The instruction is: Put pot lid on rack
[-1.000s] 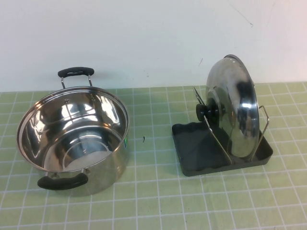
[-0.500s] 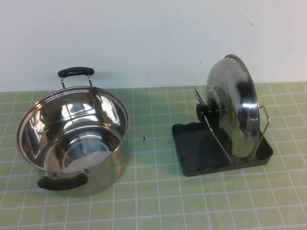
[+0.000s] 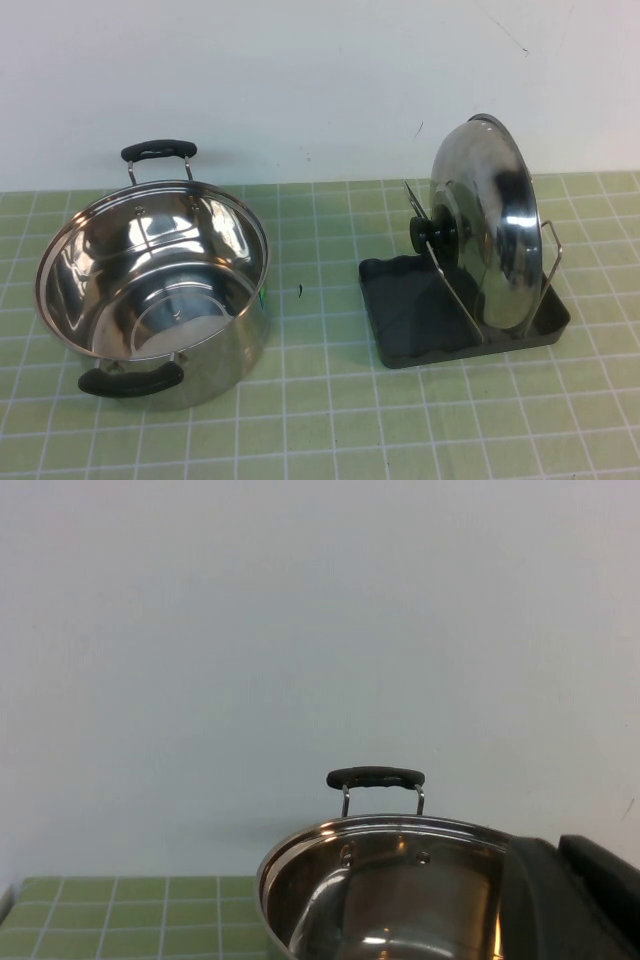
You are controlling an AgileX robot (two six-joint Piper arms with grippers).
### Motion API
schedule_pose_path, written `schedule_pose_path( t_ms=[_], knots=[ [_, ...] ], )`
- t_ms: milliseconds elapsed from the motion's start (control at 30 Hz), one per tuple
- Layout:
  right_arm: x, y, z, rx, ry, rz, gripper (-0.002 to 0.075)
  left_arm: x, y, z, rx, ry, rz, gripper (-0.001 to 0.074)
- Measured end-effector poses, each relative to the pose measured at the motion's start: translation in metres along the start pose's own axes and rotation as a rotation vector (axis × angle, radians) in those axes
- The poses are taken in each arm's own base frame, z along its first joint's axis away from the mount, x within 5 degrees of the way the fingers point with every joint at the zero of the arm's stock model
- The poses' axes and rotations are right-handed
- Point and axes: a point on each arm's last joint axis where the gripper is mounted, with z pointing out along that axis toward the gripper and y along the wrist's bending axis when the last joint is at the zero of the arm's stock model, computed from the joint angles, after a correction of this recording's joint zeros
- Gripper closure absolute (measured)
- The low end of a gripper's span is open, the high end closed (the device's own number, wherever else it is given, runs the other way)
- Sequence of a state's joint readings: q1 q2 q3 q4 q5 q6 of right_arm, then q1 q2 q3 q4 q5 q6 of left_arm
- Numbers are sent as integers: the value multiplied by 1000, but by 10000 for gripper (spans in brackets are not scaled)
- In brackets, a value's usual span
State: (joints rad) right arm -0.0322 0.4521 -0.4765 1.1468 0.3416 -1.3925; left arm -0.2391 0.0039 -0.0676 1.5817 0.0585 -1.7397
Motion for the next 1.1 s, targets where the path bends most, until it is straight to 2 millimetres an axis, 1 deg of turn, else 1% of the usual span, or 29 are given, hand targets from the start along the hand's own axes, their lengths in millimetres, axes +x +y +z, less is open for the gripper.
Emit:
schedule_pose_path(
  t_ms=[100,133,233,333,467,600,733,933,1100],
  knots=[
    [38,-2,-8,129,132,-46,727,0,0,0,4,1,0,736],
    [48,-1,-12,156,162,-37,727,0,0,0,4,1,0,736],
    [89,4,-23,240,259,42,727,0,0,0,4,1,0,736],
    [118,9,-31,307,273,120,727,0,-1,0,6,1,0,736],
    [146,16,-36,334,264,191,727,0,-1,0,6,1,0,736],
    [152,19,-41,345,256,186,727,0,-1,0,6,1,0,736],
    [159,20,-44,347,333,190,727,0,-1,0,6,1,0,736],
    [159,20,-44,357,333,237,727,0,-1,0,6,1,0,736],
    [159,21,-44,333,328,237,727,0,-1,0,6,1,0,736]
  ],
)
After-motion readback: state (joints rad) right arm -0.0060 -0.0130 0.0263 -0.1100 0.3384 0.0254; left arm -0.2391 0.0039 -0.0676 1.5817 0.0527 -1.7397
